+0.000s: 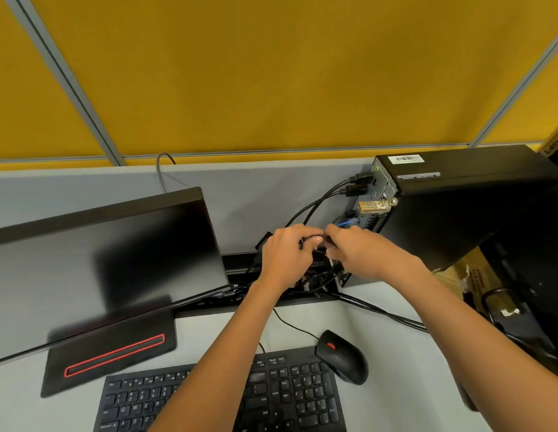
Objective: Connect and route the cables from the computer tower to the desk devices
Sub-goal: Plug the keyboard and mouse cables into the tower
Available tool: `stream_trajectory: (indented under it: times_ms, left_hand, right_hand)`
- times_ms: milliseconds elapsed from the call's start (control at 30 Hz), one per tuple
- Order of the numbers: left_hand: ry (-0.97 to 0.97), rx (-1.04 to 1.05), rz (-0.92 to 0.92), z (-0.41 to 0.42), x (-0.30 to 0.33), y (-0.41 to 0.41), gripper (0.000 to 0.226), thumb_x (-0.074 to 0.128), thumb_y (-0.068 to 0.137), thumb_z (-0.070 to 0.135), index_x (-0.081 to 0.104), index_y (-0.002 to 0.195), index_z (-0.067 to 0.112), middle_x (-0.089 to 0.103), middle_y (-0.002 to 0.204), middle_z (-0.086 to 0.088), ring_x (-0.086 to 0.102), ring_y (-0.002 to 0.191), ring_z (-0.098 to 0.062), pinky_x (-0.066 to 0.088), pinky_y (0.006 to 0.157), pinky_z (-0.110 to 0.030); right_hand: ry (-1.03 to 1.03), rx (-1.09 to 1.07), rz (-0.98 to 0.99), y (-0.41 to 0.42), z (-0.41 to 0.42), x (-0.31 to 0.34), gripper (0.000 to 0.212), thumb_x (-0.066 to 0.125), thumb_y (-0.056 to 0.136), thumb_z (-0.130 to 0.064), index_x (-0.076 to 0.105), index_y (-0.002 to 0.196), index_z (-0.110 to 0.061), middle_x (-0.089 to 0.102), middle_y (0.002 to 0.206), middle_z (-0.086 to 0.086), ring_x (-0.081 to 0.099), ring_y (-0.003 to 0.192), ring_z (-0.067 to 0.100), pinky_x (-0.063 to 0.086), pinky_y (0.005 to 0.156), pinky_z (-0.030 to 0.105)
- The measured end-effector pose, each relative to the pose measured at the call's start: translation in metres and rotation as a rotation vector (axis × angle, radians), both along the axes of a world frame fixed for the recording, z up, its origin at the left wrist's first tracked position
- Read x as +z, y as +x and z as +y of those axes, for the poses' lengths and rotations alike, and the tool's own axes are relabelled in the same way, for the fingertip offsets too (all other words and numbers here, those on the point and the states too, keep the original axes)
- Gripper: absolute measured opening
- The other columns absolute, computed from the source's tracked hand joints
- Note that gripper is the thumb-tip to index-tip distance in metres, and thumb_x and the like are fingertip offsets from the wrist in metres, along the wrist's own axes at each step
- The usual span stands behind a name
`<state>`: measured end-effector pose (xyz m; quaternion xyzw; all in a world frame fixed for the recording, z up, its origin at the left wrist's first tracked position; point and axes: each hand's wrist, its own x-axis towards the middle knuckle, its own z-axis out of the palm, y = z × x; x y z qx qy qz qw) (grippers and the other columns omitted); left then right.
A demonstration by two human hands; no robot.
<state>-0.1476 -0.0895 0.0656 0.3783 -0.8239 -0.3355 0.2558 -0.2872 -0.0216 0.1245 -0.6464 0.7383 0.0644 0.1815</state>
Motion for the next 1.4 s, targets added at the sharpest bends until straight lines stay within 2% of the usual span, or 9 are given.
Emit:
stream_trajectory:
  times_ms: [200,333,500,633,733,833,1033,1167,1400]
  left_hand:
    - [0.067,-0.002,0.236,0.001,0.006,-0.012,0.023,0.062,0.091,0.024,0.070,0.111,0.030,0.068,0.099,0.015,0.062,0.092,-0.004,0.052,0.077,-0.029]
    - [0.061,0.071,0.333,-0.001,0.009,-0.018,0.014,0.068,0.087,0.020,0.076,0.097,0.024,0.070,0.091,0.013,0.058,0.078,0.001,0.042,0.067,-0.017]
    - [0.100,0.255,0.246,0.004,-0.001,-0.025,0.013,0.065,0.088,0.031,0.074,0.097,0.026,0.069,0.092,0.015,0.060,0.084,-0.001,0.046,0.069,-0.024]
    - [-0.004,0.356,0.146,0.011,-0.001,-0.048,0.015,0.060,0.092,0.031,0.073,0.097,0.027,0.066,0.091,0.011,0.057,0.075,-0.009,0.039,0.058,-0.027]
    - [-0.095,0.381,0.063,0.014,-0.009,-0.068,0.017,0.057,0.094,0.027,0.072,0.102,0.024,0.068,0.098,0.007,0.061,0.086,-0.017,0.041,0.061,-0.027]
    - [-0.039,0.422,0.114,0.014,-0.020,-0.083,0.019,0.057,0.094,0.025,0.072,0.105,0.024,0.069,0.104,0.009,0.062,0.090,-0.018,0.046,0.065,-0.029]
    - [-0.148,0.385,0.111,0.009,-0.028,-0.088,0.015,0.060,0.092,0.029,0.072,0.100,0.025,0.064,0.093,0.010,0.056,0.081,-0.014,0.041,0.058,-0.027]
    - [-0.110,0.412,0.160,0.011,-0.031,-0.095,0.010,0.066,0.089,0.029,0.073,0.094,0.025,0.061,0.089,0.013,0.052,0.077,-0.012,0.037,0.055,-0.021]
    - [-0.156,0.392,0.140,0.005,-0.032,-0.095,0.008,0.069,0.086,0.022,0.074,0.091,0.024,0.063,0.088,0.014,0.045,0.070,-0.011,0.023,0.052,-0.014]
  right_hand:
    - [-0.172,-0.046,0.051,0.000,-0.001,0.018,0.022,0.051,0.094,-0.009,0.053,0.116,-0.009,0.055,0.088,0.009,0.060,0.082,0.033,0.050,0.066,0.041]
    - [-0.166,-0.065,0.121,0.001,-0.003,0.022,0.024,0.046,0.102,-0.026,0.057,0.110,-0.006,0.057,0.090,0.011,0.063,0.088,0.033,0.047,0.068,0.038]
    - [-0.159,-0.115,0.134,0.002,0.003,0.040,0.029,0.046,0.101,-0.034,0.059,0.102,-0.008,0.048,0.076,0.004,0.056,0.074,0.026,0.047,0.065,0.035]
    - [-0.390,0.110,-0.124,-0.007,0.005,0.079,0.020,0.050,0.099,-0.024,0.065,0.089,-0.017,0.065,0.072,0.000,0.057,0.060,0.009,0.049,0.059,0.028]
    - [-0.616,0.100,-0.284,-0.025,-0.016,0.092,0.020,0.051,0.098,-0.022,0.067,0.087,-0.019,0.065,0.061,-0.005,0.053,0.048,0.005,0.040,0.050,0.017]
    - [-0.778,0.004,-0.204,-0.052,-0.044,0.085,0.022,0.051,0.096,-0.025,0.070,0.090,-0.016,0.066,0.064,-0.002,0.057,0.055,0.011,0.050,0.056,0.032]
    - [-0.592,-0.058,-0.168,-0.075,-0.077,0.071,0.017,0.054,0.094,-0.022,0.070,0.089,-0.017,0.067,0.078,0.001,0.062,0.075,0.021,0.054,0.068,0.038]
    - [-0.554,-0.069,-0.110,-0.077,-0.078,0.065,0.016,0.054,0.093,-0.025,0.068,0.087,-0.020,0.068,0.074,0.002,0.060,0.067,0.021,0.048,0.060,0.032]
    - [-0.587,-0.112,-0.166,-0.077,-0.077,0.066,0.018,0.054,0.091,-0.022,0.067,0.080,-0.020,0.069,0.069,0.004,0.062,0.063,0.023,0.055,0.062,0.042]
